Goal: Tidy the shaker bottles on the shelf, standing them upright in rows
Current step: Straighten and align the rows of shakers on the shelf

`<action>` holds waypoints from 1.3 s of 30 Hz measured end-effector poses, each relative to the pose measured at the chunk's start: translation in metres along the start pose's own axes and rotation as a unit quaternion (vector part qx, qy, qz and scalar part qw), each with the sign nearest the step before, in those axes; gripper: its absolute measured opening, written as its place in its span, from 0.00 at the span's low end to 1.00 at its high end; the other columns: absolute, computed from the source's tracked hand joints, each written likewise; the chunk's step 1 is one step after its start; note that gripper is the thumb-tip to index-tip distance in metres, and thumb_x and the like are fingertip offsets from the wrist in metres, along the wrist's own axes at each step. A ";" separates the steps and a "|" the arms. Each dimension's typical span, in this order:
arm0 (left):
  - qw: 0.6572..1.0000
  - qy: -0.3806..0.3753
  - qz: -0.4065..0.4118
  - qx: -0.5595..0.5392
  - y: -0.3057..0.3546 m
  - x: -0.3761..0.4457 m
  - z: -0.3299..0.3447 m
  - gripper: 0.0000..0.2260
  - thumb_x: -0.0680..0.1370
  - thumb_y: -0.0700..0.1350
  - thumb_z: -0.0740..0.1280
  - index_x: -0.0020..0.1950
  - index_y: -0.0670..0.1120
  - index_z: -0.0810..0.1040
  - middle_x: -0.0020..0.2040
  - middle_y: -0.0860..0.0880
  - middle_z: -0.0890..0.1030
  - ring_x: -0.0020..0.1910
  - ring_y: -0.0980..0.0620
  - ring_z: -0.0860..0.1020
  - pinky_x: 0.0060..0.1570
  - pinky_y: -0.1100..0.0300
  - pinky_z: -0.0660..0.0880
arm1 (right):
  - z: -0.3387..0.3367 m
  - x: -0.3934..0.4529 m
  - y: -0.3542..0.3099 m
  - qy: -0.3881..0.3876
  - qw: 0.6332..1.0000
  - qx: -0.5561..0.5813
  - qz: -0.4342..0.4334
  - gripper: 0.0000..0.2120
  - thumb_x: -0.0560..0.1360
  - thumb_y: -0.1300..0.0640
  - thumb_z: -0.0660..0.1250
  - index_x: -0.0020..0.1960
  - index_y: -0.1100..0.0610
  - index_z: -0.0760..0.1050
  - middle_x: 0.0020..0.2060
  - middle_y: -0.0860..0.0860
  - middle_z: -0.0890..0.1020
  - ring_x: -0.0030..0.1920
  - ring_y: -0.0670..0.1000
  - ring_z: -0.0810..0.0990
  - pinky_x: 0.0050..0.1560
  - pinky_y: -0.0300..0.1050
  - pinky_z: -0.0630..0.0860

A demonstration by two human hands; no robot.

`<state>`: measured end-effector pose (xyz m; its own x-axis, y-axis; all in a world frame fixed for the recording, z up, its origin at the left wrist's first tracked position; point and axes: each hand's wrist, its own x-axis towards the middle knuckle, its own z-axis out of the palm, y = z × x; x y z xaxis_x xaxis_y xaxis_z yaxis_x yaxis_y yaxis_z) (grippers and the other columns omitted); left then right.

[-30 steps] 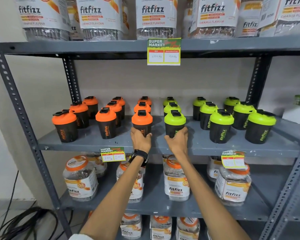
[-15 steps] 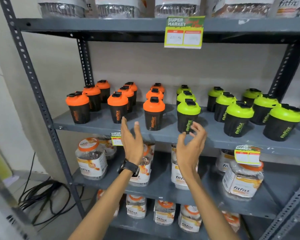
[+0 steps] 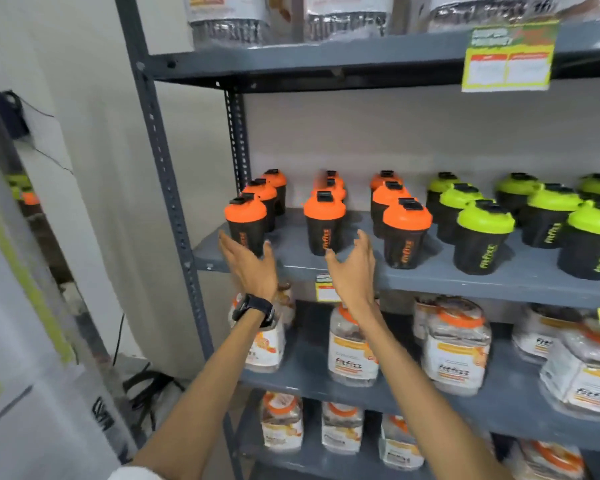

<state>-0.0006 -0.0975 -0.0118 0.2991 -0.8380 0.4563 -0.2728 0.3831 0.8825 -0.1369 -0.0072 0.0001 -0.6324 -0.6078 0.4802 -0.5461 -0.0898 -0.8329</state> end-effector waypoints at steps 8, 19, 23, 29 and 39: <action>0.996 -0.081 -0.030 0.004 -0.020 0.049 -0.003 0.51 0.69 0.46 0.78 0.78 0.35 0.47 0.78 0.35 0.56 0.78 0.39 0.54 0.75 0.49 0.56 | 0.061 0.032 -0.019 0.026 0.992 -0.076 0.099 0.52 0.64 0.53 0.81 0.74 0.71 0.54 0.67 0.68 0.70 0.69 0.66 0.70 0.65 0.55 0.71; 0.995 -0.096 -0.018 -0.034 -0.028 0.060 0.003 0.38 0.67 0.40 0.78 0.72 0.42 0.64 0.67 0.40 0.74 0.67 0.40 0.73 0.66 0.43 0.72 | 0.057 0.029 -0.033 0.017 0.988 -0.093 0.122 0.29 0.72 0.61 0.74 0.66 0.67 0.64 0.63 0.65 0.76 0.64 0.65 0.76 0.60 0.54 0.75; 0.995 -0.091 -0.004 -0.042 -0.028 0.059 0.002 0.35 0.68 0.38 0.77 0.71 0.42 0.65 0.66 0.40 0.75 0.66 0.40 0.74 0.65 0.44 0.72 | 0.054 0.021 -0.034 0.024 0.989 -0.085 0.119 0.29 0.72 0.62 0.74 0.66 0.66 0.65 0.63 0.64 0.76 0.64 0.65 0.76 0.63 0.56 0.74; 0.995 -0.101 -0.006 -0.026 -0.030 0.060 0.001 0.36 0.68 0.40 0.78 0.71 0.42 0.64 0.66 0.40 0.75 0.66 0.38 0.73 0.64 0.41 0.73 | 0.052 0.014 -0.039 0.019 0.989 -0.091 0.118 0.29 0.72 0.60 0.75 0.67 0.65 0.64 0.64 0.63 0.75 0.65 0.65 0.75 0.63 0.56 0.74; 0.994 -0.109 -0.011 -0.008 -0.032 0.062 0.000 0.37 0.68 0.42 0.78 0.73 0.42 0.63 0.68 0.40 0.74 0.67 0.38 0.73 0.64 0.40 0.73 | 0.057 0.010 -0.039 0.038 0.987 -0.101 0.119 0.31 0.71 0.61 0.75 0.68 0.65 0.63 0.64 0.65 0.73 0.65 0.65 0.73 0.64 0.55 0.72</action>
<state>0.0263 -0.1613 -0.0118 0.0986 -0.9096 0.4036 -0.2531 0.3694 0.8942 -0.0907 -0.0545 0.0223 -0.7920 -0.5302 0.3027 -0.4697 0.2125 -0.8569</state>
